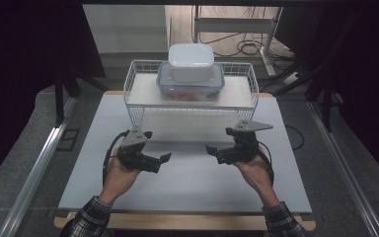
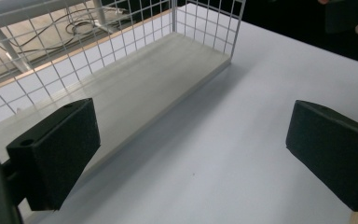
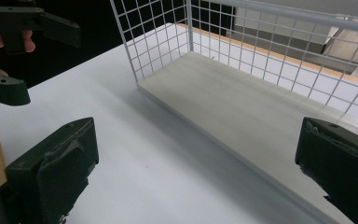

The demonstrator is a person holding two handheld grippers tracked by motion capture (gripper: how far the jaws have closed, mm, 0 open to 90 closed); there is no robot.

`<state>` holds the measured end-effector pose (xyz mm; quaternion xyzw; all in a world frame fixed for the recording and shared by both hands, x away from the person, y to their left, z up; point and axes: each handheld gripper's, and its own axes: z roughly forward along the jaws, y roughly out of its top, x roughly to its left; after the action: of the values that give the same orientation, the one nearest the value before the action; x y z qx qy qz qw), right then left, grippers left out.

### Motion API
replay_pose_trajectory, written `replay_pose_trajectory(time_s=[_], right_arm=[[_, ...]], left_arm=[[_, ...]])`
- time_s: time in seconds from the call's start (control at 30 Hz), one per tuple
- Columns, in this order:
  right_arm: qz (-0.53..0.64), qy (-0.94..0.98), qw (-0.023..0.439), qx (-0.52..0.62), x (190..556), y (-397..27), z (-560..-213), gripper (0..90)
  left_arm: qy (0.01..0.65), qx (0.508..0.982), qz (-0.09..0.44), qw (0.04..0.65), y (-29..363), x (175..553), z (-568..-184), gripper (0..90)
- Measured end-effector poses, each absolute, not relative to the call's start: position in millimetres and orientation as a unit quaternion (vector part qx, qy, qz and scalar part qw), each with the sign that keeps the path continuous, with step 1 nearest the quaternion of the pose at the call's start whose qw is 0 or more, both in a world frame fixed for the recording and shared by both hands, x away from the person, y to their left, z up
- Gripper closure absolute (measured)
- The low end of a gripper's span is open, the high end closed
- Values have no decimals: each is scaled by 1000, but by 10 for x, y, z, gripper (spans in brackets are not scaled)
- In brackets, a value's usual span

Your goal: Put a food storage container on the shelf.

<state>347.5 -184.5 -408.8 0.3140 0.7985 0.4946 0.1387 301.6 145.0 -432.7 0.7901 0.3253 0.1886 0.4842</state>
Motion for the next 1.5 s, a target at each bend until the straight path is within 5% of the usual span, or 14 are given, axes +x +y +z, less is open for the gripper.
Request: replay_pose_trajectory(time_s=[1.5], right_arm=[[455, 811, 133, 342, 2879, -2320, -4754, 0]], left_arm=[[375, 802, 162, 436, 1769, 2421, -5164, 0]])
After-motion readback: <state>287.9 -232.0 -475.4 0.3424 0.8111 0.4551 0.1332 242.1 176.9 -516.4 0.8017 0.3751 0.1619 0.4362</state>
